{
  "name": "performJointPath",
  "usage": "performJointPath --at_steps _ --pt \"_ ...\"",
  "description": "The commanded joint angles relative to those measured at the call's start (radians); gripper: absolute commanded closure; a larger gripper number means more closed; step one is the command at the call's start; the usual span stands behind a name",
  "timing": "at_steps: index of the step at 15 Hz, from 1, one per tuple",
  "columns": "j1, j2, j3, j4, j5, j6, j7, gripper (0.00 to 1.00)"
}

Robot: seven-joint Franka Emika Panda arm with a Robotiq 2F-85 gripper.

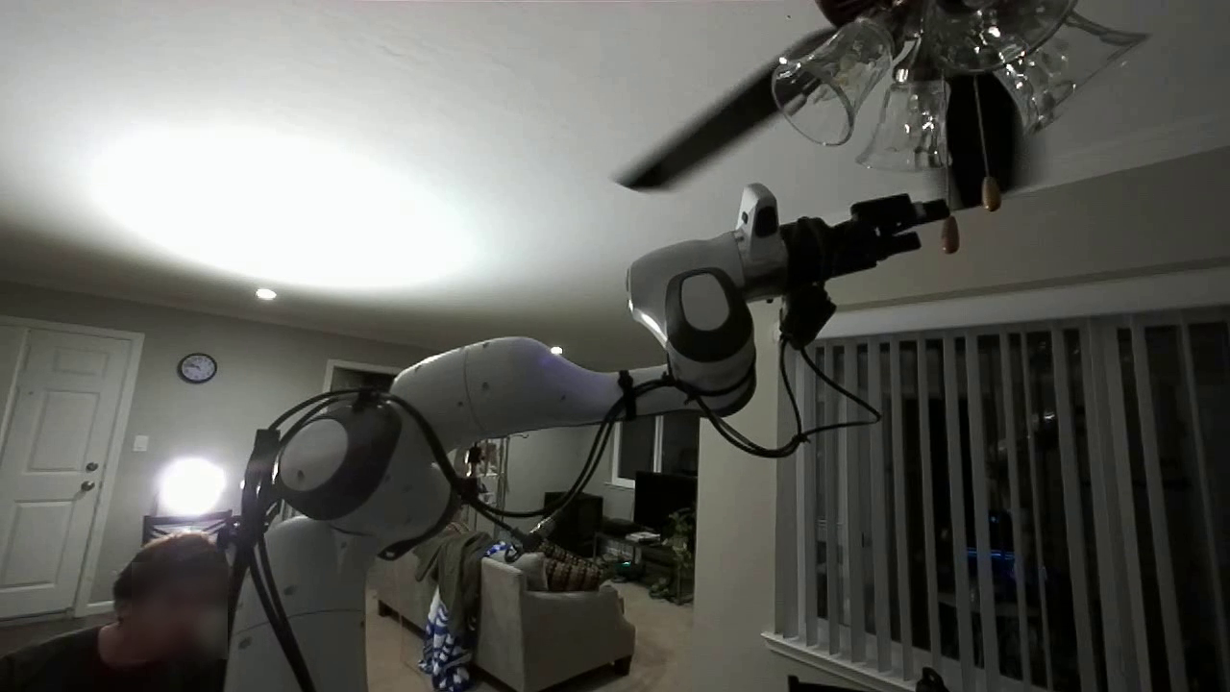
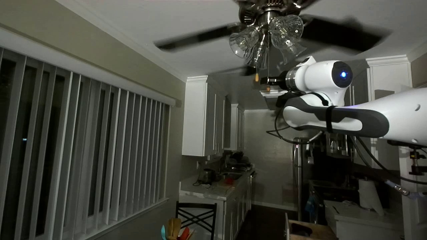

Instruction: Pull the string to the right downwards to turn on the chandelier

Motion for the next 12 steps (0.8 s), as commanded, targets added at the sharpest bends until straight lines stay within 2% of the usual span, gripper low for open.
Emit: performJointPath --at_steps 1,4,5,7,12 --pt "-0.107 0.02 0.069 0.084 -0.039 -0.051 0.037 0.0" --pt "-0.179 0.026 0.116 0.13 -0.041 -0.083 0.043 0.0" --pt "-0.201 0.027 0.13 0.142 -0.041 -0.091 0.048 0.25" --pt "-0.226 0.033 0.146 0.162 -0.04 -0.107 0.044 0.32" --pt "-0.279 0.034 0.18 0.195 -0.041 -0.131 0.047 0.65"
